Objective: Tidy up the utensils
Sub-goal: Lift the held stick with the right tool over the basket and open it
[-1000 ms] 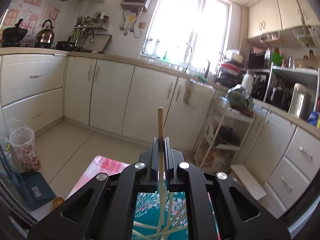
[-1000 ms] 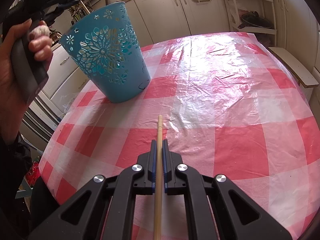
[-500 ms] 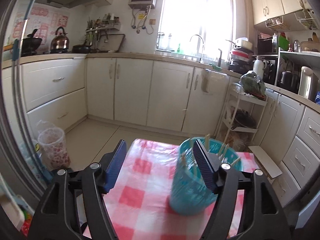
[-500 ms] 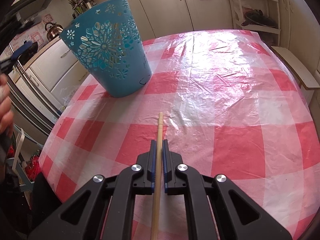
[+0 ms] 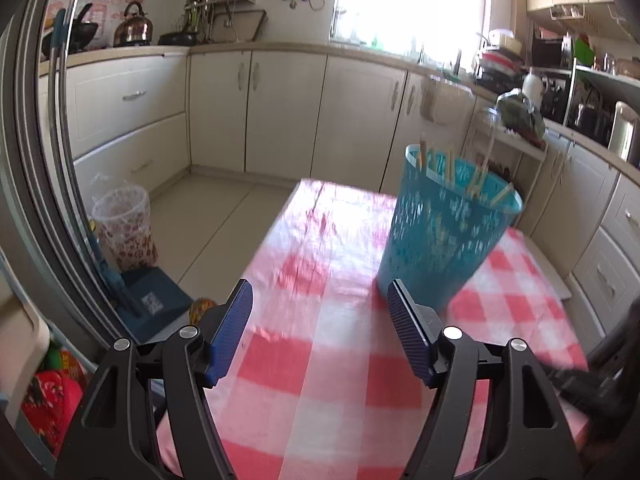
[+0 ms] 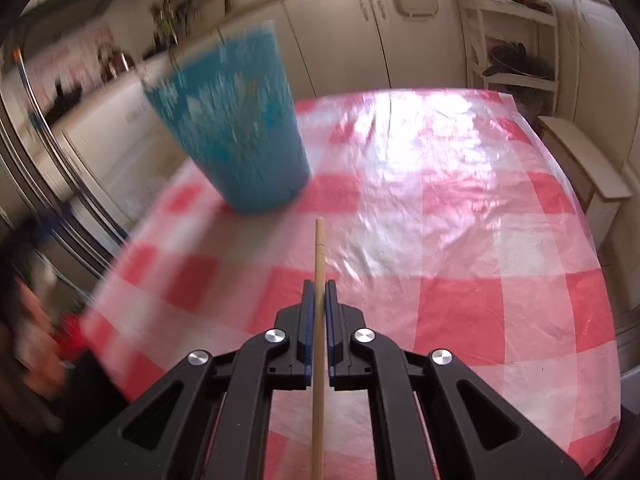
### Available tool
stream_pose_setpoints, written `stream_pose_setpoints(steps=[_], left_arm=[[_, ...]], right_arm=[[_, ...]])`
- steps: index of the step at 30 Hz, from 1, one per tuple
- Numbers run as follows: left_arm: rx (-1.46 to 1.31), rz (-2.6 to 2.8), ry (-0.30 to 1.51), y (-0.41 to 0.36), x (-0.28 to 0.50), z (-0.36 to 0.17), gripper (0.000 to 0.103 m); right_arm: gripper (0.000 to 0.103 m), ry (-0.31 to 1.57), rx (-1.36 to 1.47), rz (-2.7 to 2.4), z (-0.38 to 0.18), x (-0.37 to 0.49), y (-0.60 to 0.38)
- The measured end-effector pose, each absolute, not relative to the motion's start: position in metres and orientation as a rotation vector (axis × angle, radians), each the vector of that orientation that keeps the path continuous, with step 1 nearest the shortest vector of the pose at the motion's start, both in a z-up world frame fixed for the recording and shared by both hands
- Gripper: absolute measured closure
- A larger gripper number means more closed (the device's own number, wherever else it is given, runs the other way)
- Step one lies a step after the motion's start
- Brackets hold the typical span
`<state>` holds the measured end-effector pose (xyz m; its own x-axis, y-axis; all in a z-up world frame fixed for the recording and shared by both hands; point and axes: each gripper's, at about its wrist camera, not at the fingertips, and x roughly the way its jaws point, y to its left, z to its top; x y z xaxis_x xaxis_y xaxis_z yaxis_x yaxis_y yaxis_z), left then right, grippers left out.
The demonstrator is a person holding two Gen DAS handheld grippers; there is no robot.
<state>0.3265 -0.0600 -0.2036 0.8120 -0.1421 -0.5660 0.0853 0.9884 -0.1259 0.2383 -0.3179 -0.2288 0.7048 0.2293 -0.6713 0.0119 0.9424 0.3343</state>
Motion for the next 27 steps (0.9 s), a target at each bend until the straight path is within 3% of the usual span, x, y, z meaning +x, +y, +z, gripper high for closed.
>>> stream_pose_setpoints(steps=[6,14,27], left_arm=[[-0.113,-0.112,0.678,-0.056,0.319,-0.239,0.037],[-0.144,-0.111,0.669,-0.051,0.324,-0.249,0.037],[-0.193,-0.134,0.696,-0.05,0.331,-0.259,0.037]], right_arm=[[0.097,0.536,0.511,0.237,-0.148,0.246,-0.34],[0.098,0.341,0.487,0.328,-0.062,0.309,-0.316],[0.099,0.325,0.367,0.287,-0.051,0.354,-0.294]])
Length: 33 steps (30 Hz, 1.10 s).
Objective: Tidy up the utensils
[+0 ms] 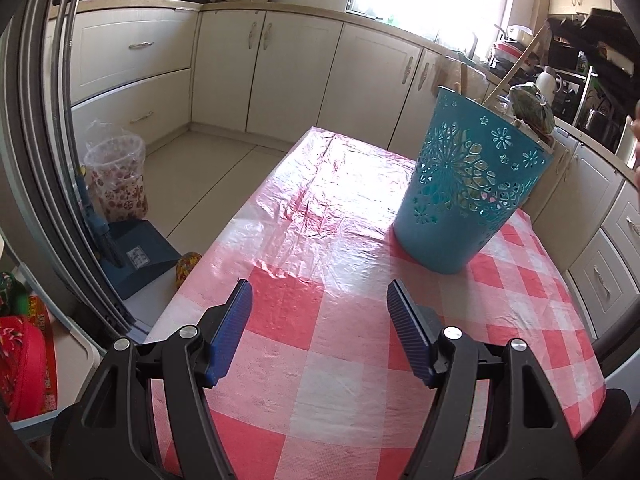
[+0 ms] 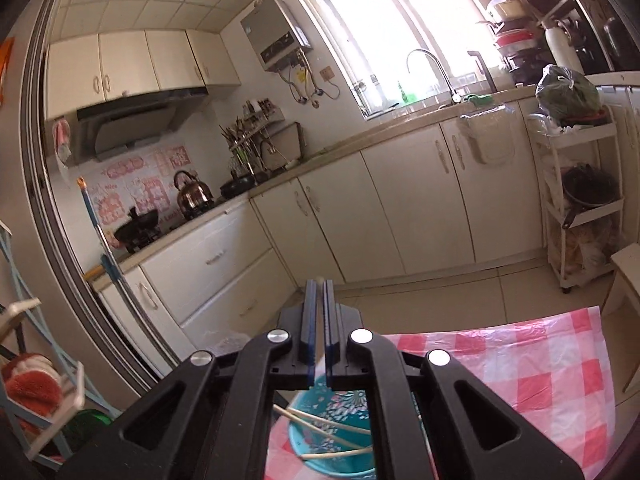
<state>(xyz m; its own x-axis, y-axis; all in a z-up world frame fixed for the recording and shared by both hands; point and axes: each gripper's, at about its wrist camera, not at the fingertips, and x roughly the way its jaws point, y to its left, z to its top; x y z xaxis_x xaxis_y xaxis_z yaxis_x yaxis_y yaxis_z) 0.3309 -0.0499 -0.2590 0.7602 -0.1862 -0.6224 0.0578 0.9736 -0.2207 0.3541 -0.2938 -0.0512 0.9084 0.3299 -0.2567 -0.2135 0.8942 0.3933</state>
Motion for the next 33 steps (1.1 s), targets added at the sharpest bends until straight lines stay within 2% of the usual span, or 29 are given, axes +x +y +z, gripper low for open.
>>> stream_pose_setpoints(steps=[10,14,16,17,18,20,21,23,25,33], left_arm=[[-0.166,-0.134,0.702,-0.054,0.328,-0.251,0.035],[-0.146,-0.126,0.706,-0.056,0.326,-0.24,0.025],[-0.132,-0.122,0.699,-0.058,0.323,-0.234,0.021],[-0.121,-0.123,0.697,-0.06,0.321,-0.228,0.019],[-0.113,-0.125,0.697,-0.062,0.319,-0.224,0.017],[-0.092,-0.129,0.697,-0.067,0.315,-0.216,0.014],[-0.079,-0.134,0.694,-0.07,0.311,-0.21,0.012],[-0.051,-0.147,0.683,-0.076,0.303,-0.199,0.01],[-0.023,-0.154,0.674,-0.08,0.295,-0.189,0.008],[0.041,-0.141,0.66,-0.089,0.262,-0.154,0.008]], right_arm=[[0.099,0.503,0.317,0.235,-0.111,0.37,-0.287],[0.097,0.507,0.305,0.221,-0.115,0.34,-0.29],[0.077,0.514,0.297,0.211,-0.117,0.324,-0.29],[0.054,0.516,0.288,0.194,-0.119,0.314,-0.29],[0.046,0.516,0.278,0.173,-0.12,0.304,-0.289],[0.044,0.522,0.27,0.163,-0.123,0.287,-0.288],[0.036,0.54,0.27,0.154,-0.125,0.278,-0.287],[0.03,0.569,0.279,0.124,-0.129,0.264,-0.289],[0.028,0.589,0.291,0.116,-0.133,0.249,-0.29],[0.011,0.627,0.332,0.063,-0.129,0.201,-0.295]])
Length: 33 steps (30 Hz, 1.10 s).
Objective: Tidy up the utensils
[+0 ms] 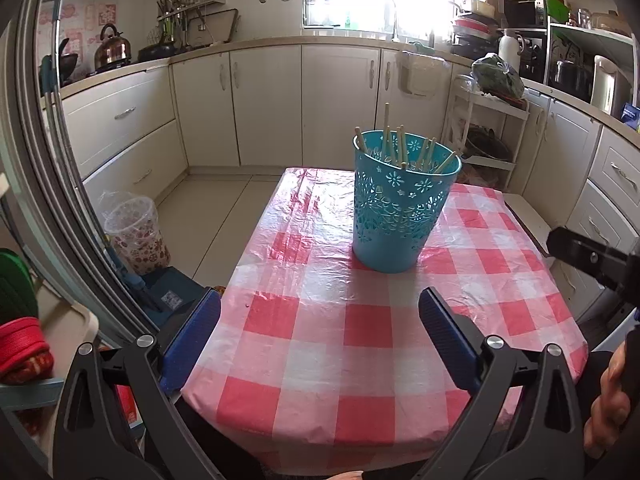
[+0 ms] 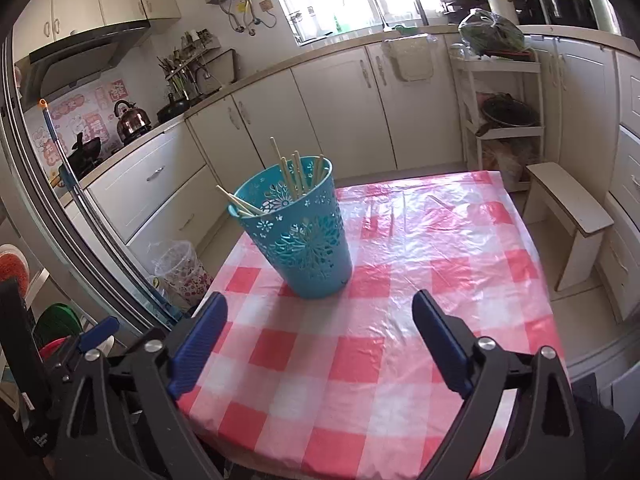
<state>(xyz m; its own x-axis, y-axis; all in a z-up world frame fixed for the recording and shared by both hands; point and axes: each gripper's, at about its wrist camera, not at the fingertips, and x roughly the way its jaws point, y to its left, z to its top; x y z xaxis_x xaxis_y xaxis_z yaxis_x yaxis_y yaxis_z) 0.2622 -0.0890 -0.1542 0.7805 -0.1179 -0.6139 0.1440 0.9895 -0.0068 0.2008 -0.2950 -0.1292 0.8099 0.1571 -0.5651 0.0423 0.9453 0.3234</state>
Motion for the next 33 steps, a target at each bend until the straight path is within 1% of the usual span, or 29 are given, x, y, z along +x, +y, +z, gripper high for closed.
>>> stream_pose_setpoints(steps=[6,20,27,33], left_arm=[[0.083,-0.114,0.672,-0.09,0.237,-0.131,0.008],[0.106,-0.095,0.606,-0.071,0.171,-0.086,0.008],[0.108,-0.109,0.593,-0.068,0.139,-0.067,0.008],[0.111,-0.094,0.593,-0.064,0.104,-0.054,0.008]], right_arm=[[0.008,0.633,0.322,0.03,-0.117,0.176,-0.292],[0.007,0.595,0.302,0.0,-0.084,0.122,-0.274],[0.007,0.558,0.294,0.028,-0.058,0.086,-0.26],[0.007,0.539,0.308,0.025,-0.049,0.048,-0.25]])
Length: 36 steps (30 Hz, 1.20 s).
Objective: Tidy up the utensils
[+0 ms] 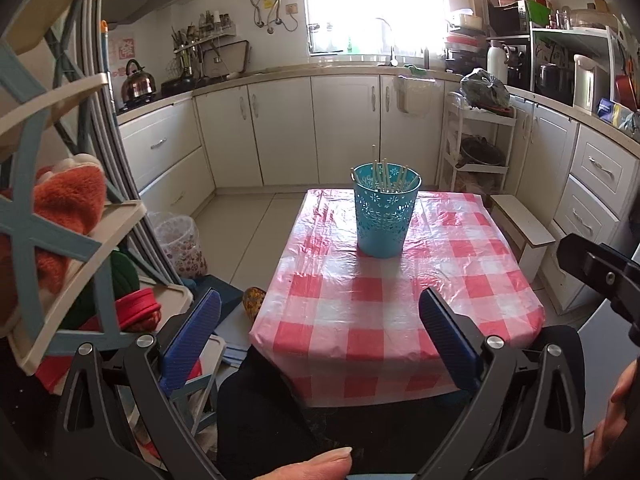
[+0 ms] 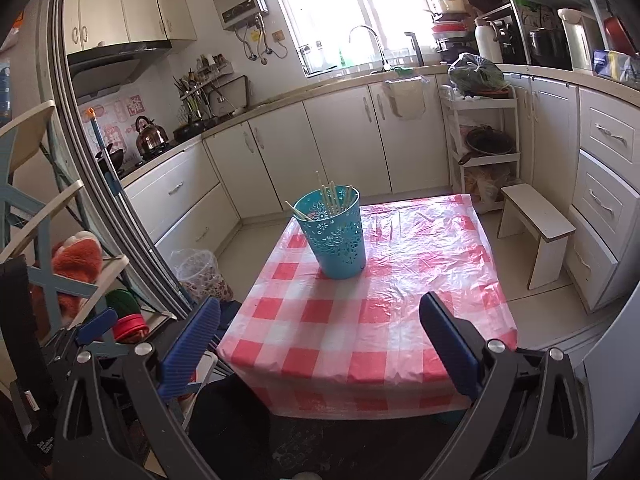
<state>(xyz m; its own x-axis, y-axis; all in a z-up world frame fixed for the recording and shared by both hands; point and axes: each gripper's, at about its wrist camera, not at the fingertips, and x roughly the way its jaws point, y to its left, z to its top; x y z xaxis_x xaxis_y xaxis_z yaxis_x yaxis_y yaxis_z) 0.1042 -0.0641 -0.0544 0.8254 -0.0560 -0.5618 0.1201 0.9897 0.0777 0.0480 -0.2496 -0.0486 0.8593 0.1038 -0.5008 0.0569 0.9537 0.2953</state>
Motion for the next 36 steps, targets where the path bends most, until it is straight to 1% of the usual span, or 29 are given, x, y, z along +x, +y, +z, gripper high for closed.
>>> stream_pose_setpoints(steps=[8,18,36], left_arm=[[0.075,-0.079,0.548,-0.05,0.056,-0.04,0.008],[0.075,-0.082,0.5,-0.044,0.019,-0.027,0.008],[0.053,-0.08,0.449,-0.029,-0.014,-0.022,0.008]], right_arm=[[0.007,0.505,0.306,0.021,-0.043,-0.002,-0.234],[0.007,0.397,0.285,0.012,-0.032,-0.05,-0.22],[0.007,0.33,0.229,0.001,-0.025,-0.082,-0.204]])
